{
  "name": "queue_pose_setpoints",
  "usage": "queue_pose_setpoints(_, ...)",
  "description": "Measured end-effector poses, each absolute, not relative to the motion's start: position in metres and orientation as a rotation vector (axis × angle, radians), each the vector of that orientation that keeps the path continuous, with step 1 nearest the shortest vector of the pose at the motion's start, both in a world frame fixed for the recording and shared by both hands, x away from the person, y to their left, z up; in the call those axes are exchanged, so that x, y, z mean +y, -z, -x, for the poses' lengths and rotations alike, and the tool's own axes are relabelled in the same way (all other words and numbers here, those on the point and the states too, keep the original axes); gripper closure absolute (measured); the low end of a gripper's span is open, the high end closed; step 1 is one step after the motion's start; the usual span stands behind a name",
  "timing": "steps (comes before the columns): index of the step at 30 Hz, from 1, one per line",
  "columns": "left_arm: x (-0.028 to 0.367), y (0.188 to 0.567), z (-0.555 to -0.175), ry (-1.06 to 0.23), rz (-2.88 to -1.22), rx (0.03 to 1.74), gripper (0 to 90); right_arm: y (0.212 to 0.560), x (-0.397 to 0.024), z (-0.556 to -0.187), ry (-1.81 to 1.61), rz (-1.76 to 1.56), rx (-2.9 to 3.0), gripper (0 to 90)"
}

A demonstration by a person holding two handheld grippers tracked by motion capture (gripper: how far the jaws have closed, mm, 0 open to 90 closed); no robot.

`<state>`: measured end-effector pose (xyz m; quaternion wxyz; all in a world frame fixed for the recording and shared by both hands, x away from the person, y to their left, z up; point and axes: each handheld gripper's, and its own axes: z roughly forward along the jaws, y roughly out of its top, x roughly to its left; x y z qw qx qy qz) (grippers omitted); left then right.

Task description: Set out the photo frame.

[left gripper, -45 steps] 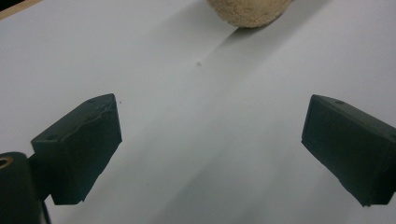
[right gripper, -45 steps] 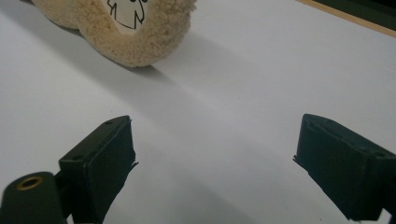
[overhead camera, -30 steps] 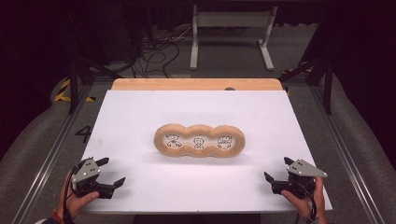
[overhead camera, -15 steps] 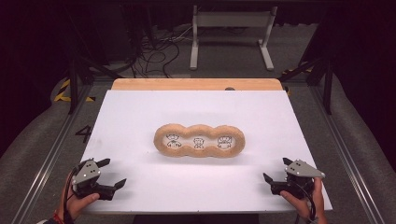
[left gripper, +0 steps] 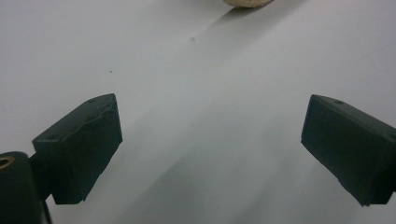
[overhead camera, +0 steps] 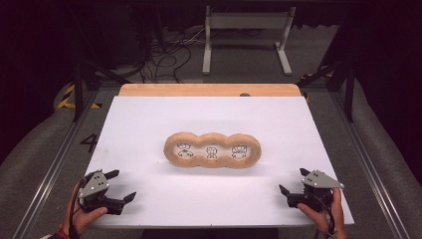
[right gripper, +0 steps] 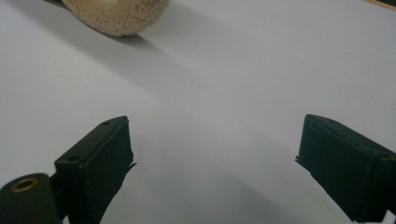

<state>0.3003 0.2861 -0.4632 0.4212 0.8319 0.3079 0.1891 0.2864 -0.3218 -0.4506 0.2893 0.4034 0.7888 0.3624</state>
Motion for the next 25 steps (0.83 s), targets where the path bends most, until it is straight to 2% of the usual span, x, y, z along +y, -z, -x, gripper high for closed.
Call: queue_pose_setpoints(25,0.2796,0.4642,-0.3046,-0.488,-2.113,0.768,5.8,0.4528,-0.3233,-0.2879,-0.953,-1.096,2.102,9.9)
